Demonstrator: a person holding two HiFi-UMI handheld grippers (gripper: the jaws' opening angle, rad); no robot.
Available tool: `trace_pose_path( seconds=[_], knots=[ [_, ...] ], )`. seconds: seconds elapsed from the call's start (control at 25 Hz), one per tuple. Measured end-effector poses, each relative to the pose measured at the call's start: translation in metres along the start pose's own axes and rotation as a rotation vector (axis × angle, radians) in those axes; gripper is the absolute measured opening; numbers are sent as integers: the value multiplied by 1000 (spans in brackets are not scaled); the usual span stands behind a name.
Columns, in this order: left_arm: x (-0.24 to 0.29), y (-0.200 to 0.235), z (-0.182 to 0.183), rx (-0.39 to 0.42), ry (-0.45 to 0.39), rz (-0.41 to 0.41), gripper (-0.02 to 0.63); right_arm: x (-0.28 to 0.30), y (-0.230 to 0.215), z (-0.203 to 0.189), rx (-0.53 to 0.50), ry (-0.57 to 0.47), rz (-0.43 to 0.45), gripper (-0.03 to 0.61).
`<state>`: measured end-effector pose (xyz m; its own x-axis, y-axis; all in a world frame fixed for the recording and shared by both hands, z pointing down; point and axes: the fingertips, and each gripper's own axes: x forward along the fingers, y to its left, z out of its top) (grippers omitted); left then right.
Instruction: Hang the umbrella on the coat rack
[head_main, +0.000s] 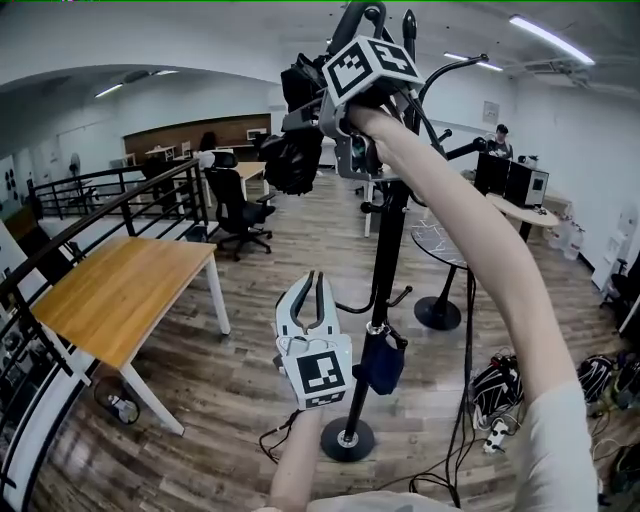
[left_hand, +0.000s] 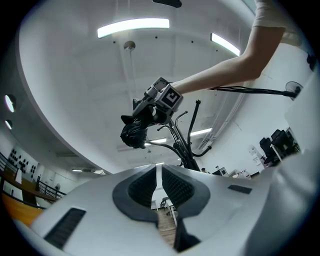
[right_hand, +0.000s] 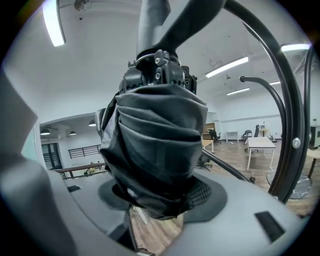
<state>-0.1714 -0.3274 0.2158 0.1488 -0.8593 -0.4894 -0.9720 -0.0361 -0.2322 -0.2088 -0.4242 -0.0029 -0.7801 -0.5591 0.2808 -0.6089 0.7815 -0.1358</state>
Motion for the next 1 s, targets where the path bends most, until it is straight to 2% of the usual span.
trace_pose_path(
  seconds=[0.24, 0.44, 0.64, 0.76, 0.88, 0.92, 1.0],
  knots=[
    [-7, -4, -7, -5, 14, 11, 29, 5, -13, 1, 39, -36, -72, 268],
    [-6, 3, -3, -8, 23, -15, 29, 19, -13, 14, 83, -39, -141, 267],
    [-7, -3, -4, -15, 30, -32, 29, 14, -26, 10, 63, -11, -194, 267],
    [-2, -7, -13, -30, 57, -59, 29, 9, -23, 8, 101, 25, -137, 265],
    [3, -7, -11, -36, 47, -65, 29, 3, -21, 18, 302, -8, 39, 264],
    [3, -8, -10, -34, 41, -64, 29, 0, -26, 20, 336, -28, 51, 264],
    [2, -10, -12, -37, 37, -68, 29, -3, -48, 11, 281, -18, -45, 264]
  ],
)
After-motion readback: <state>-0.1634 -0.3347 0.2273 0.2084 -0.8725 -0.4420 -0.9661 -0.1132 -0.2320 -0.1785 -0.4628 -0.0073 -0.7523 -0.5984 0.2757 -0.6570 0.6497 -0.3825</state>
